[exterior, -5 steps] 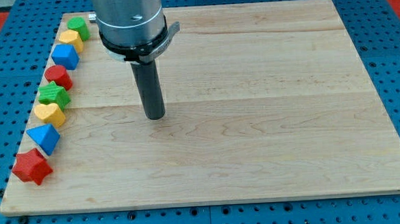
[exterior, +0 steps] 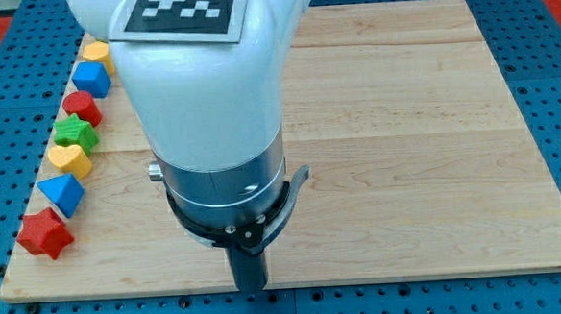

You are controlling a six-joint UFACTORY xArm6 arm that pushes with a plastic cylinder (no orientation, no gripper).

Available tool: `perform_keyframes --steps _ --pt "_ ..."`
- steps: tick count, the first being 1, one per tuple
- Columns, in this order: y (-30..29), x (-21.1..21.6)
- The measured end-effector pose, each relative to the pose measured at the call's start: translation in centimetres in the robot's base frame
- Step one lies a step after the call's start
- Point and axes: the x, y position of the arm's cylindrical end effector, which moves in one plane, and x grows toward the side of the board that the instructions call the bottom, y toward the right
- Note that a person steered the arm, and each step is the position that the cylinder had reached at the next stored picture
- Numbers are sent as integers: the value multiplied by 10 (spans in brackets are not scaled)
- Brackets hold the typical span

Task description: Nudge the red star up a bit

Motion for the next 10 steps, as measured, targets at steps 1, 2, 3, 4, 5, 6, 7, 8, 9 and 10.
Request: perform_keyframes --steps 1,2,3,4,5,6,7,8,9,10 --pt "-5 0" --pt "-28 0" --pt "-72 -1" --pt "-183 -1" --pt "-252 -25" --pt "-260 -36" --pt "-260 -36" --pt "-258 -36" --pt "-257 -33" --pt "-257 -30"
